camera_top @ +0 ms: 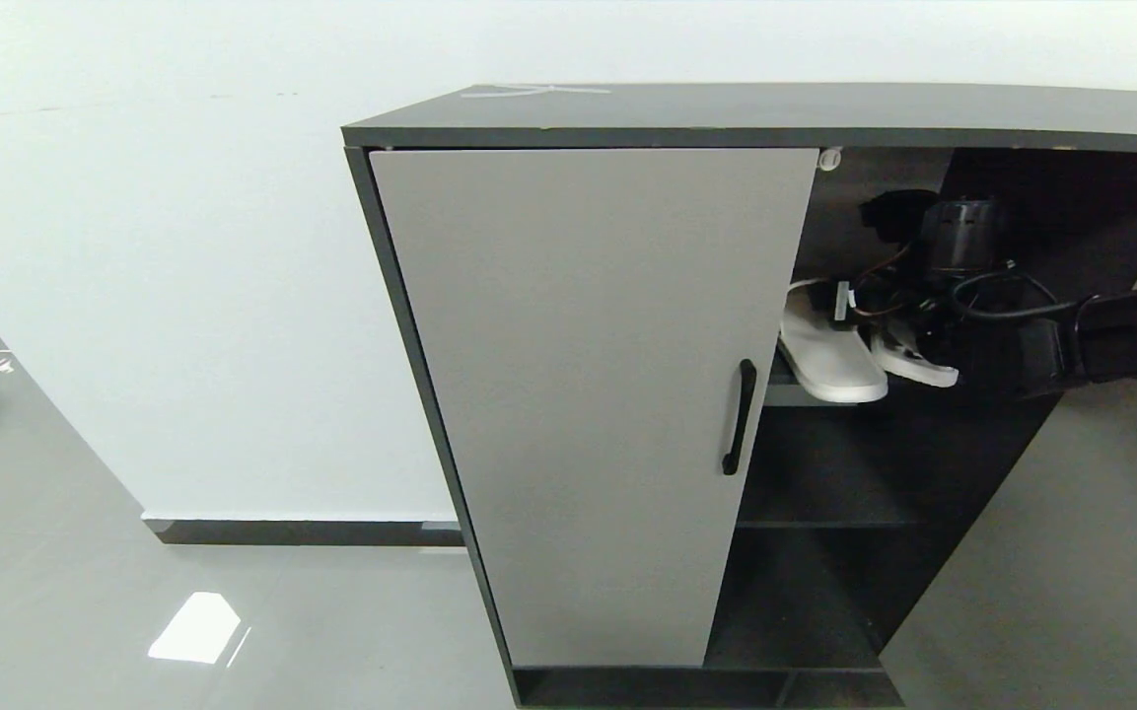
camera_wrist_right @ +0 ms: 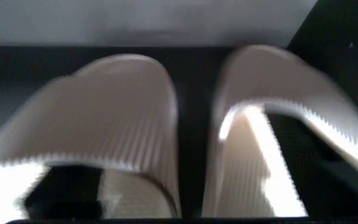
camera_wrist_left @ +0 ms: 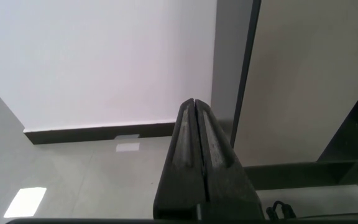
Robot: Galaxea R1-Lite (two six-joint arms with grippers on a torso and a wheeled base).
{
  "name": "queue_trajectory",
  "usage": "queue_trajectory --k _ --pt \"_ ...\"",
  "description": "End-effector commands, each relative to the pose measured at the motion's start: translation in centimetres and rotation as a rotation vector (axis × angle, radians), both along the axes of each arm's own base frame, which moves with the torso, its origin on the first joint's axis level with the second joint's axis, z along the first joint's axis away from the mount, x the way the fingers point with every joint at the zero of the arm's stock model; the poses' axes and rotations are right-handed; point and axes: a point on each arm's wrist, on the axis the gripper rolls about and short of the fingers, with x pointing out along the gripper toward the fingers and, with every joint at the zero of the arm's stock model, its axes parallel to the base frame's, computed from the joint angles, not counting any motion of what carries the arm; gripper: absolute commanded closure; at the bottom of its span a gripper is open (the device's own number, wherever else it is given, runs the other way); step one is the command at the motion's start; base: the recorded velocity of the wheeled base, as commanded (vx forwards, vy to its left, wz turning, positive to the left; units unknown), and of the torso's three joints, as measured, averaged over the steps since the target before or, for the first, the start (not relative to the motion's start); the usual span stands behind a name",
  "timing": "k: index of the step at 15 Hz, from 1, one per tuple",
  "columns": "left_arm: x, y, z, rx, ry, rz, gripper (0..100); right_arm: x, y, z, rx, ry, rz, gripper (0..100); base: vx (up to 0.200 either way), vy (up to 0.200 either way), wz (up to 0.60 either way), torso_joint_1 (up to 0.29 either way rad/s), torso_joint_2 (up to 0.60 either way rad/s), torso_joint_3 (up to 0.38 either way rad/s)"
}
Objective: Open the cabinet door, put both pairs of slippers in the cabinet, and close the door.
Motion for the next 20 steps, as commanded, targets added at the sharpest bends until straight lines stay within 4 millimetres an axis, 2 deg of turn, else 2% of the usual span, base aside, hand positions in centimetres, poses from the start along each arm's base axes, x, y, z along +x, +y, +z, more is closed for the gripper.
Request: queue_trajectory --k 1,3,6,8,11,14,17,18,19,20 --pt "0.0 0.0 0.0 0.0 0.001 -0.001 100 -1.5 -0.2 0.9 0.003 -0.007 0.007 0 0.0 0.0 0.0 0.0 0.0 0.0" --pt "0.0 0.0 0.0 0.0 0.001 -0.001 100 -2.6 -0.2 1.0 0.002 0.002 0.014 0 0.0 0.0 0.0 0.0 0.0 0.0" --pt "0.0 0.0 0.0 0.0 0.001 -0.001 100 -3.9 -0.1 0.2 -0.009 0.038 0.025 0 0.0 0.0 0.0 0.0 0.0 0.0" --pt "0.0 0.0 0.0 0.0 0.001 -0.001 100 -5.6 0.8 0.4 0.018 0.03 0.057 0 0.0 0.0 0.0 0.0 0.0 0.0" --pt "0.0 0.0 0.0 0.0 0.001 -0.001 100 -9.9 2.1 1.8 0.034 0.011 0.13 0 0.0 0.0 0.0 0.0 0.0 0.0" --pt "0.0 0.0 0.0 0.0 0.001 -0.001 100 -14.0 1.7 3.2 0.041 -0.017 0.168 0 0.0 0.0 0.0 0.0 0.0 0.0" --pt "0.0 0.0 0.0 0.0 0.001 -0.001 100 -19.8 0.4 2.3 0.027 0.007 0.22 0 -0.067 0.0 0.0 0.001 0.0 0.001" --pt "0.0 0.0 0.0 0.0 0.001 -0.001 100 -20.7 0.1 1.9 0.024 0.015 0.232 0 -0.2 0.0 0.0 0.002 0.0 0.007" --pt "0.0 0.0 0.0 -0.002 0.001 -0.001 100 -23.1 -0.3 1.2 0.013 0.023 0.276 0 -0.2 0.0 0.0 0.002 0.0 -0.002" --pt "0.0 0.0 0.0 0.0 0.0 -0.001 100 -24.2 -0.3 1.2 0.01 0.017 0.309 0 -0.2 0.0 0.0 0.002 0.01 -0.007"
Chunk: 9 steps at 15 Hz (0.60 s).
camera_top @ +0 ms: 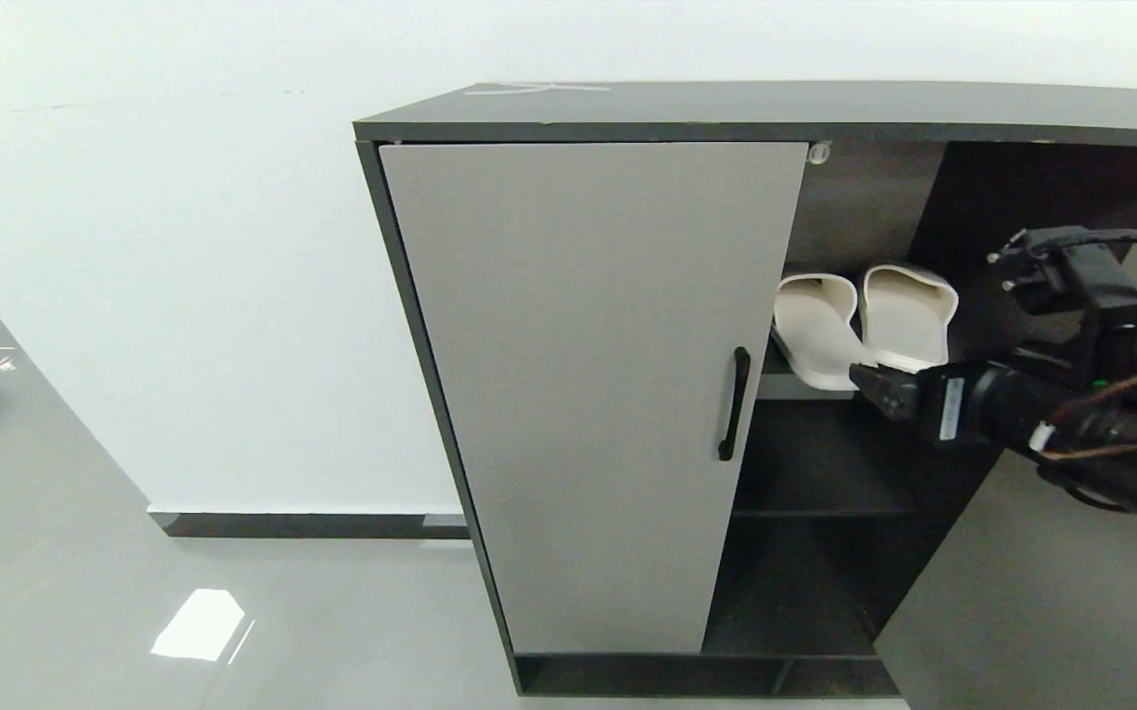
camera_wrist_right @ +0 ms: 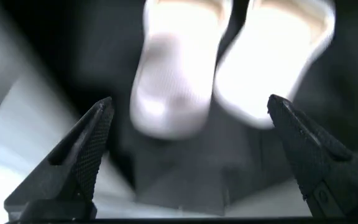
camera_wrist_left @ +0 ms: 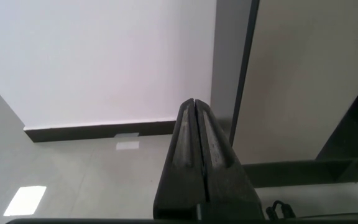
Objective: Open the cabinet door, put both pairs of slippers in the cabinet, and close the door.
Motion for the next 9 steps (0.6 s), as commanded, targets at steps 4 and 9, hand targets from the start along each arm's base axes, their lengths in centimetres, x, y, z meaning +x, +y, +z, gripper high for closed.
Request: queue_trajectory --k 4,9 --pt "0.0 0.0 0.0 -0.009 0.0 0.0 100 -6.2 -1.0 0.3 0.035 -0.058 0.255 0 -0.2 0.0 0.0 -0.004 0.0 0.004" --pt "0.0 0.0 0.0 -0.012 0.0 0.0 100 -6.9 -1.6 -0.5 -0.01 -0.063 0.341 0 -0.2 0.0 0.0 0.0 0.0 0.002"
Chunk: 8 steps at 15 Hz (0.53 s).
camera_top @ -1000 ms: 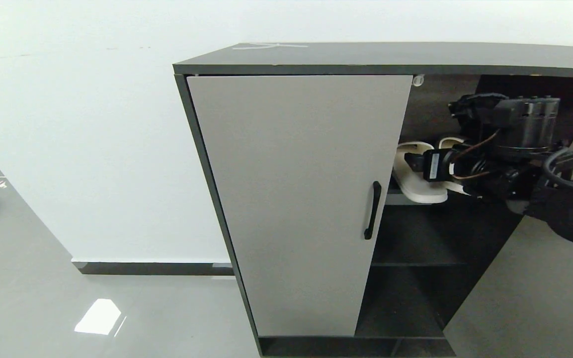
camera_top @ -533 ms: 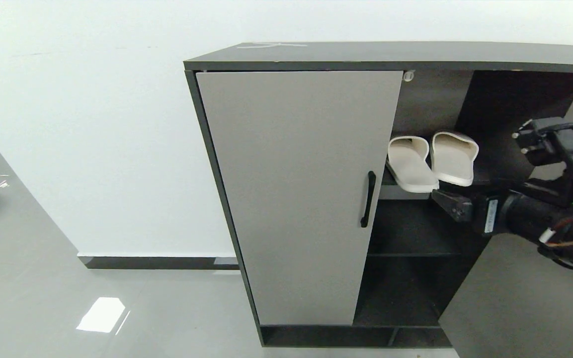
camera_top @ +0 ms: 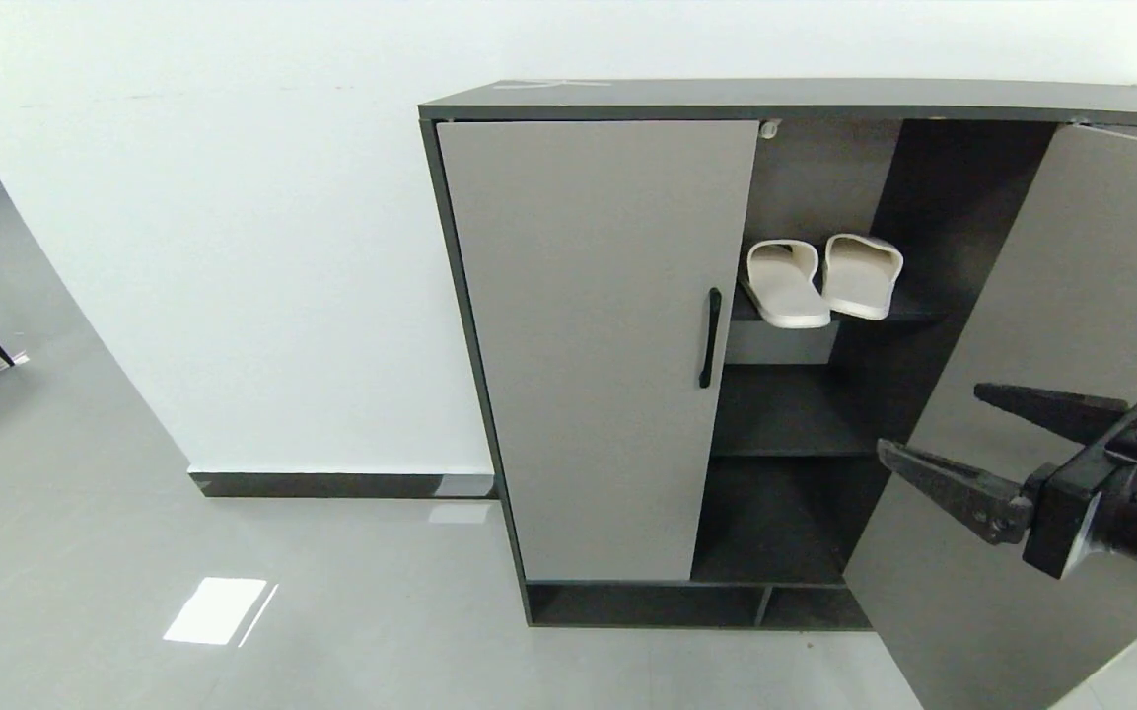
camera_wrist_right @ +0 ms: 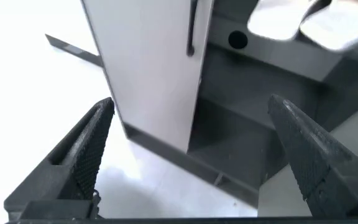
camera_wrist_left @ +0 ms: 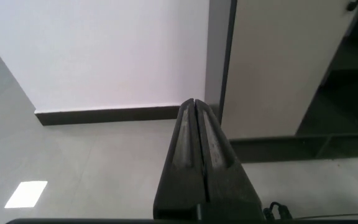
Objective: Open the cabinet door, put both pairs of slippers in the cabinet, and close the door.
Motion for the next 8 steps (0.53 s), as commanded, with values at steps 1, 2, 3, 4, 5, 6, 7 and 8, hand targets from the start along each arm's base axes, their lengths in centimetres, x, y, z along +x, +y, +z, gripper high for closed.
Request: queue_trajectory --k 1,2,3,4,5,6,7,8 --pt "0.0 0.0 0.0 0.0 0.002 0.0 100 -0.3 -0.1 -0.3 -0.004 0.005 0.023 0 -0.2 0.0 0.0 0.002 0.0 0.012" --pt "0.0 0.0 0.0 -0.001 0.002 0.0 100 -0.4 -0.1 -0.5 -0.007 0.008 0.047 0 -0.2 0.0 0.0 0.002 0.01 -0.002" --pt "0.0 0.0 0.0 -0.001 0.002 0.0 100 -0.8 -0.3 -1.0 -0.003 0.006 0.12 0 -0.2 0.0 0.0 0.007 0.0 0.002" --pt "0.0 0.0 0.0 -0.004 0.002 0.0 100 -1.1 -0.3 -1.6 -0.015 -0.006 0.204 0 -0.2 0.0 0.0 0.002 0.0 0.002" --pt "0.0 0.0 0.0 -0.009 0.0 0.0 100 -1.2 -0.2 -1.9 -0.031 -0.02 0.238 0 -0.2 0.0 0.0 0.002 0.0 0.002" --pt "0.0 0.0 0.0 -0.009 0.002 0.0 100 -1.1 -0.2 -2.2 -0.037 -0.015 0.239 0 -0.2 0.0 0.0 0.012 0.0 0.002" --pt "0.0 0.0 0.0 -0.007 0.002 0.002 100 -1.1 -0.1 -2.2 -0.038 -0.012 0.24 0 -0.2 0.0 0.0 -0.002 0.0 -0.002" --pt "0.0 0.0 0.0 -0.007 0.002 0.005 100 -1.1 -0.1 -2.2 -0.038 -0.012 0.242 0 0.0 -0.2 0.0 0.002 0.0 0.002"
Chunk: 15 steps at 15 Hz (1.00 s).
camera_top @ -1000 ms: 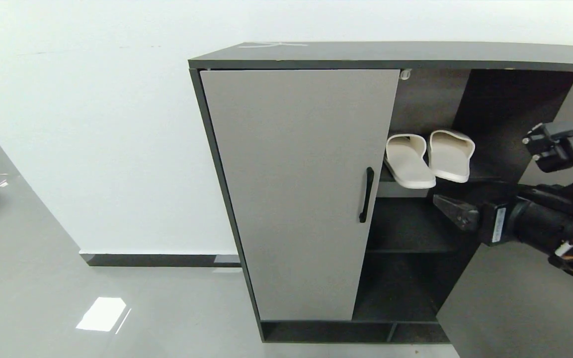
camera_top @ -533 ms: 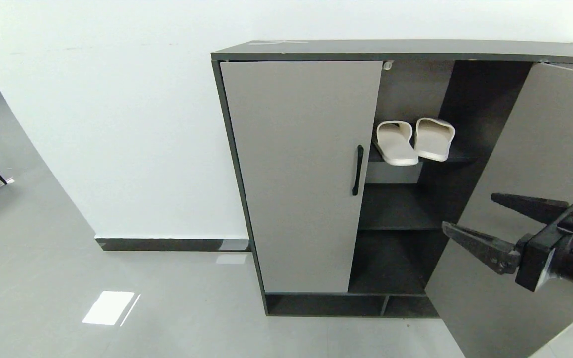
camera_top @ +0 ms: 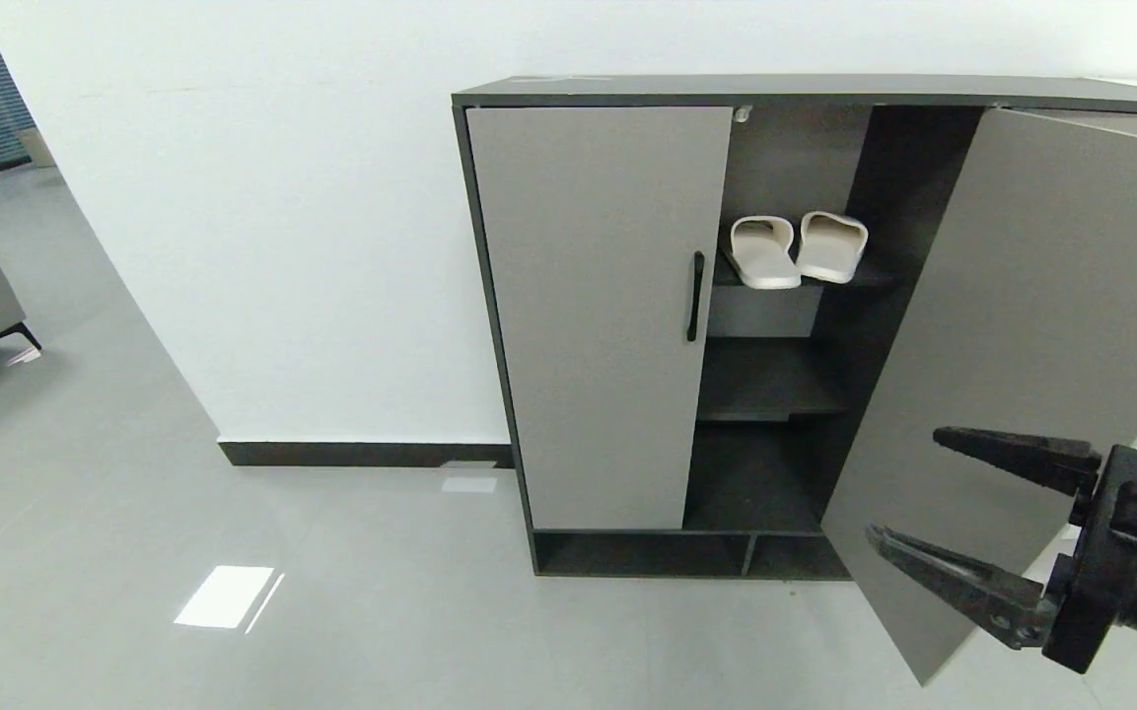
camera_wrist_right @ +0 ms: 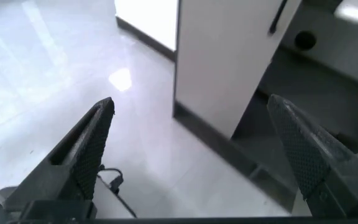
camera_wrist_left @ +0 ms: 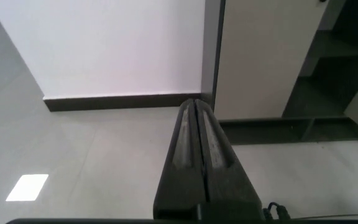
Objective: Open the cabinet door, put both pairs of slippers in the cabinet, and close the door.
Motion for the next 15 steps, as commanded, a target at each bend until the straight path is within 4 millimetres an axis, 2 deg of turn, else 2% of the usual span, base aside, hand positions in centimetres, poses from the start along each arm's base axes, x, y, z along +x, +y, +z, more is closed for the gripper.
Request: queue_trajectory --k 1,9,11,15 --pt "0.02 0.01 -0.04 0.003 0.003 0.003 100 0.1 0.08 -0.24 -0.007 0.009 0.0 0 0.0 -0.2 0.0 0.007 0.0 0.002" --pt "0.01 0.01 0.01 0.001 0.001 0.003 100 0.13 0.12 -0.51 -0.036 0.0 0.001 0 0.0 -0.2 0.0 0.001 0.0 0.002" --pt "0.01 0.01 0.01 -0.001 0.001 0.003 100 0.19 0.17 -0.76 -0.047 0.004 0.005 0 0.0 -0.2 0.6 0.005 0.0 0.0" --pt "0.01 0.01 0.01 -0.001 0.001 0.003 100 0.13 0.17 -0.83 -0.049 0.004 0.008 0 0.0 -0.2 0.0 0.001 0.0 0.0"
